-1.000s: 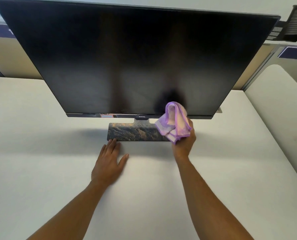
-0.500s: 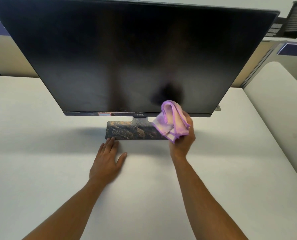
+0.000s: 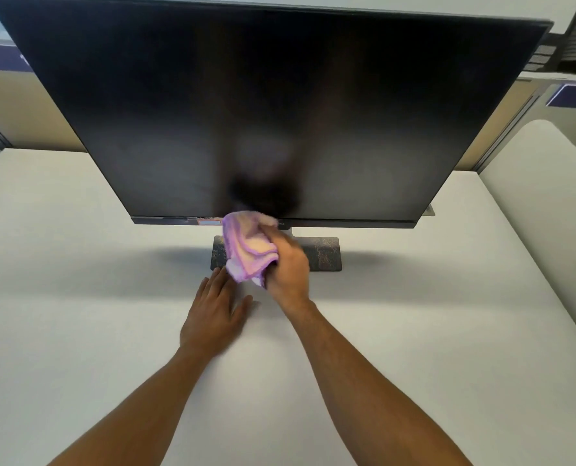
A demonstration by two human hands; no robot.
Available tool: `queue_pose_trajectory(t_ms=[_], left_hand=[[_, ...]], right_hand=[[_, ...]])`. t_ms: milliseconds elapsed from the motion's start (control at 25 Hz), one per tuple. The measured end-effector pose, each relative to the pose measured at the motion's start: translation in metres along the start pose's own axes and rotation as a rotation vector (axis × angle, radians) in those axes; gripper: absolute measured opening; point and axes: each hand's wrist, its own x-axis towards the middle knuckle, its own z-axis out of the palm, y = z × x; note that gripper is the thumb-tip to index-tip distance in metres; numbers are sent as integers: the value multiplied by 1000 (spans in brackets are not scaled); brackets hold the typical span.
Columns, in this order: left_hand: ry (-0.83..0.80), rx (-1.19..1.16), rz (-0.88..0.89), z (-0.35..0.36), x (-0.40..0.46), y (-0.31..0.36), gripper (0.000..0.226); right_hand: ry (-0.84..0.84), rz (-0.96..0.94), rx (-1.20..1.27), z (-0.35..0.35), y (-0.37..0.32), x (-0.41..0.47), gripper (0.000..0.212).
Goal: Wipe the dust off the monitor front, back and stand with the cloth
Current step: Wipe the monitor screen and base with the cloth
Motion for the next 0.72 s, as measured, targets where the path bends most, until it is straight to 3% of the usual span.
queue_pose_trajectory(t_ms=[120, 200, 360, 480, 600, 720], left_hand=[[8, -116, 43, -9, 0, 2, 49], [25, -294, -48, -14, -2, 7, 44], [118, -1039, -478, -35, 4, 47, 45], [-47, -1592, -627, -49, 14, 76, 65], [-139, -1701, -641, -55, 14, 93, 55], [-143, -1605, -634, -55, 16, 104, 54]], right_hand=[[-52, -96, 14, 3, -8, -7, 48], [8, -121, 28, -2, -4, -18, 56], [103, -117, -8, -13, 9, -32, 65], [58, -97, -36, -13, 11, -43, 71], [9, -159, -76, -11, 13, -53, 66], [-60, -184, -89, -15, 21, -55, 60]])
